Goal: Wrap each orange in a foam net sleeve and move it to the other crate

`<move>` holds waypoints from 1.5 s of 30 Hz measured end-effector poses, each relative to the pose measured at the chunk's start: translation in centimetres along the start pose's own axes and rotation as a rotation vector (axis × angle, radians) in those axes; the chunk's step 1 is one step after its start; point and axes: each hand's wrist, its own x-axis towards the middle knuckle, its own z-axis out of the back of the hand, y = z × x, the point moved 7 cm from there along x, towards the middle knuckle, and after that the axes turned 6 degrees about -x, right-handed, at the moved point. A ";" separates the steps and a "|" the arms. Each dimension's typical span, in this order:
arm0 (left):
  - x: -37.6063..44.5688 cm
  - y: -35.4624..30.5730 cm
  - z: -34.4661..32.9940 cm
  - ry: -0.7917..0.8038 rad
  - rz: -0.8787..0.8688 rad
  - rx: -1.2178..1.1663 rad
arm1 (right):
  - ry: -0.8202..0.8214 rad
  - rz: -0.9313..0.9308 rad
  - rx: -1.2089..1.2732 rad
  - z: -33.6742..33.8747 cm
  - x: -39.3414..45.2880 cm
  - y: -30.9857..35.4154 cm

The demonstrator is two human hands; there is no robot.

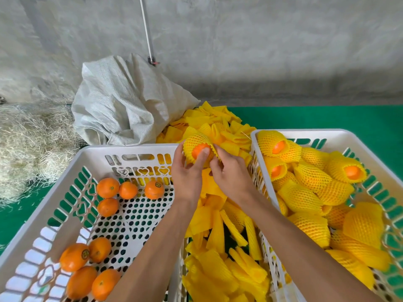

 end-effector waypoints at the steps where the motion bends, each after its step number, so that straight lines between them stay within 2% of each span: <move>1: 0.0 0.0 0.1 -0.006 -0.004 -0.005 | 0.005 0.008 -0.001 -0.1 -0.1 0.1; 4: 0.0 -0.3 0.1 -0.004 -0.065 0.084 | -0.019 0.029 -0.010 0.2 -0.2 0.2; 6: -0.1 -0.3 -0.1 0.026 -0.119 0.201 | -0.044 -0.023 -0.019 0.5 -0.4 0.1; 9: -0.5 0.0 -1.0 0.146 -0.172 0.332 | 0.035 -0.162 0.010 -0.1 -0.7 -0.8; 12: -0.9 0.5 -1.9 0.260 -0.164 0.373 | 0.060 -0.214 0.116 -0.3 -0.5 -1.7; 16: -1.3 1.8 -2.7 0.390 -0.095 0.410 | -0.085 -0.162 -0.070 1.4 0.1 -2.1; 20: -1.3 2.6 -2.3 0.343 -0.090 0.518 | -0.280 -0.062 -0.391 4.2 1.0 -2.0; 24: -0.8 2.8 -1.6 0.264 -0.098 0.564 | -0.493 -0.176 -0.551 7.9 1.2 -4.2; 29: -0.8 3.2 -1.4 0.242 -0.062 0.614 | -0.577 -0.375 -0.643 11.0 0.6 -7.5; 32: -0.7 3.1 -1.2 0.229 -0.076 0.631 | -0.546 -0.422 -0.689 11.2 0.7 -8.2; 36: -0.7 3.1 -1.1 0.222 -0.084 0.654 | -0.428 -0.322 -0.713 8.8 1.0 -7.4; 41: -0.6 3.4 -1.3 0.257 -0.106 0.744 | -0.055 -0.142 -0.691 3.5 0.7 -6.4; 45: -0.9 4.7 -1.2 0.324 -0.024 0.840 | 0.256 0.046 -0.761 0.1 -0.8 -5.6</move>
